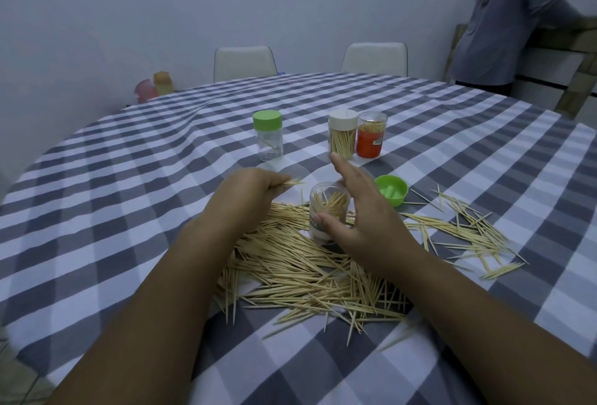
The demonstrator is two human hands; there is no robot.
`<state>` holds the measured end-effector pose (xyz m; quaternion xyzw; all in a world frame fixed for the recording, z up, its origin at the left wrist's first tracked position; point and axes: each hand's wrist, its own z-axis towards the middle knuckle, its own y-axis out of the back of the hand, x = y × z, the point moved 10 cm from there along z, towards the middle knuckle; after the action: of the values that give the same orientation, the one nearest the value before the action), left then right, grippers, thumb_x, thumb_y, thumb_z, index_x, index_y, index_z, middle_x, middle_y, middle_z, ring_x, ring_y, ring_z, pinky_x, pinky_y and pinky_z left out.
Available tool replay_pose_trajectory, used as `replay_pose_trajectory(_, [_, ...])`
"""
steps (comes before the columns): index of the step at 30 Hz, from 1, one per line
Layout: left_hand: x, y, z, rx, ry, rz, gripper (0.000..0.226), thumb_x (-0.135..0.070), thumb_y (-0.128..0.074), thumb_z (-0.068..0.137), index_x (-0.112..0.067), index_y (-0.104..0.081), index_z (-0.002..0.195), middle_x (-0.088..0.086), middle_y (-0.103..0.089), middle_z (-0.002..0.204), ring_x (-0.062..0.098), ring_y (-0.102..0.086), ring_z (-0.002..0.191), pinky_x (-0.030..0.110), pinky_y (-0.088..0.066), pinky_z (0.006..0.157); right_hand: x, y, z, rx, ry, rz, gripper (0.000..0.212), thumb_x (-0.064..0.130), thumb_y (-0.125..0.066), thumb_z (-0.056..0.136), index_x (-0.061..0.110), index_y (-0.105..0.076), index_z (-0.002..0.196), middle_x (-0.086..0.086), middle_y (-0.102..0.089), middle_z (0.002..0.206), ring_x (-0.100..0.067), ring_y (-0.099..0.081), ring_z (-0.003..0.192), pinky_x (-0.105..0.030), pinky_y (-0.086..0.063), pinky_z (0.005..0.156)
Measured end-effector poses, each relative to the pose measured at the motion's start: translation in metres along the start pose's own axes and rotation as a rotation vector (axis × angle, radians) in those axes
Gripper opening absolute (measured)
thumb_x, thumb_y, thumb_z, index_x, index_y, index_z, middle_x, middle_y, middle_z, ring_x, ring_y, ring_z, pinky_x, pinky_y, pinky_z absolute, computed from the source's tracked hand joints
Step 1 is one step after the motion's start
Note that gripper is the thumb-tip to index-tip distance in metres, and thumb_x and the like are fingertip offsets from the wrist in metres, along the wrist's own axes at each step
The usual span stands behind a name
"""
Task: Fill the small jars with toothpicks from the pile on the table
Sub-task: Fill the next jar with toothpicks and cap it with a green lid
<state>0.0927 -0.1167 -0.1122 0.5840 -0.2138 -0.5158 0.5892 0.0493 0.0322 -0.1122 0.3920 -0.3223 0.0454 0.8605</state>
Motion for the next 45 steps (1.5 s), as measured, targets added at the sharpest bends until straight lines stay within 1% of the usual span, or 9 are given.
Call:
replay_pose_trajectory(4, [0.009, 0.008, 0.000, -0.142, 0.058, -0.420, 0.031, -0.020, -0.054, 0.096, -0.021, -0.061, 0.127, -0.001, -0.069, 0.109, 0.004, -0.056, 0.080, 0.015, -0.042, 0.065, -0.003, -0.003, -0.001, 0.026, -0.028, 0.009, 0.080, 0.029, -0.066, 0.087, 0.031, -0.015, 0.149, 0.007, -0.028, 0.151, -0.005, -0.029, 0.132, -0.018, -0.024, 0.099])
replay_pose_trajectory(7, [0.019, 0.005, 0.001, -0.175, 0.132, -0.815, 0.025, -0.014, -0.057, 0.094, -0.014, -0.066, 0.118, -0.004, -0.071, 0.093, 0.003, -0.064, 0.087, 0.008, -0.048, 0.077, -0.005, -0.004, -0.001, 0.040, -0.048, 0.014, 0.081, 0.030, -0.065, 0.087, 0.032, -0.014, 0.150, 0.006, -0.029, 0.151, -0.007, -0.031, 0.132, -0.018, -0.025, 0.098])
replay_pose_trajectory(9, [0.022, 0.001, 0.003, -0.186, 0.159, -1.065, 0.020, -0.009, -0.056, 0.094, -0.013, -0.066, 0.110, 0.001, -0.072, 0.091, 0.013, -0.068, 0.093, 0.026, -0.051, 0.092, -0.006, -0.006, -0.001, 0.058, -0.057, 0.014, 0.081, 0.031, -0.064, 0.087, 0.033, -0.012, 0.150, 0.006, -0.029, 0.151, -0.006, -0.031, 0.132, -0.018, -0.025, 0.097])
replay_pose_trajectory(17, [0.010, 0.013, 0.002, -0.310, 0.115, -1.753, 0.018, -0.002, -0.046, 0.096, -0.007, -0.062, 0.104, 0.002, -0.070, 0.085, 0.011, -0.070, 0.078, 0.020, -0.057, 0.074, -0.012, -0.014, -0.003, 0.124, -0.118, 0.039, 0.082, 0.029, -0.061, 0.089, 0.035, -0.006, 0.150, 0.006, -0.030, 0.151, -0.008, -0.034, 0.132, -0.019, -0.029, 0.095])
replay_pose_trajectory(26, [-0.026, 0.007, -0.005, -0.193, 0.026, -1.538, 0.019, -0.003, -0.050, 0.093, -0.010, -0.063, 0.106, 0.001, -0.071, 0.088, 0.013, -0.070, 0.082, 0.021, -0.056, 0.071, -0.011, -0.014, -0.003, 0.119, -0.128, 0.075, 0.084, 0.028, -0.062, 0.089, 0.033, -0.005, 0.150, 0.005, -0.031, 0.150, -0.008, -0.038, 0.131, -0.017, -0.031, 0.094])
replay_pose_trajectory(28, [-0.032, 0.004, -0.005, -0.182, 0.017, -1.442, 0.018, -0.004, -0.053, 0.092, -0.014, -0.066, 0.098, -0.002, -0.073, 0.083, 0.014, -0.070, 0.083, 0.027, -0.056, 0.079, -0.010, -0.014, -0.003, 0.120, -0.129, 0.079, 0.085, 0.027, -0.063, 0.089, 0.033, -0.004, 0.150, 0.005, -0.032, 0.149, -0.009, -0.042, 0.129, -0.018, -0.033, 0.093])
replay_pose_trajectory(35, [-0.048, 0.000, -0.009, -0.189, -0.024, -1.311, 0.024, -0.008, -0.056, 0.091, -0.028, -0.070, 0.091, -0.004, -0.074, 0.087, 0.016, -0.069, 0.092, 0.041, -0.054, 0.089, -0.013, -0.014, -0.004, 0.093, -0.172, 0.120, 0.100, 0.027, -0.068, 0.086, 0.037, 0.010, 0.149, -0.003, -0.040, 0.144, -0.011, -0.060, 0.109, -0.036, -0.047, 0.096])
replay_pose_trajectory(40, [-0.047, 0.001, -0.008, -0.213, -0.026, -1.347, 0.019, -0.009, -0.057, 0.091, -0.022, -0.069, 0.098, -0.002, -0.075, 0.088, 0.020, -0.069, 0.097, 0.046, -0.049, 0.097, -0.012, -0.013, -0.004, 0.095, -0.177, 0.134, 0.102, 0.025, -0.068, 0.086, 0.032, 0.012, 0.150, 0.016, -0.042, 0.121, -0.011, -0.060, 0.106, -0.023, -0.045, 0.087])
replay_pose_trajectory(45, [-0.049, -0.001, -0.008, -0.144, -0.054, -1.311, 0.021, -0.006, -0.056, 0.091, -0.023, -0.069, 0.095, -0.003, -0.074, 0.084, 0.016, -0.069, 0.091, 0.035, -0.050, 0.092, -0.017, -0.011, -0.003, 0.069, -0.192, 0.141, 0.105, 0.028, -0.070, 0.083, 0.039, 0.013, 0.147, -0.005, -0.043, 0.143, -0.015, -0.054, 0.119, -0.033, -0.045, 0.097])
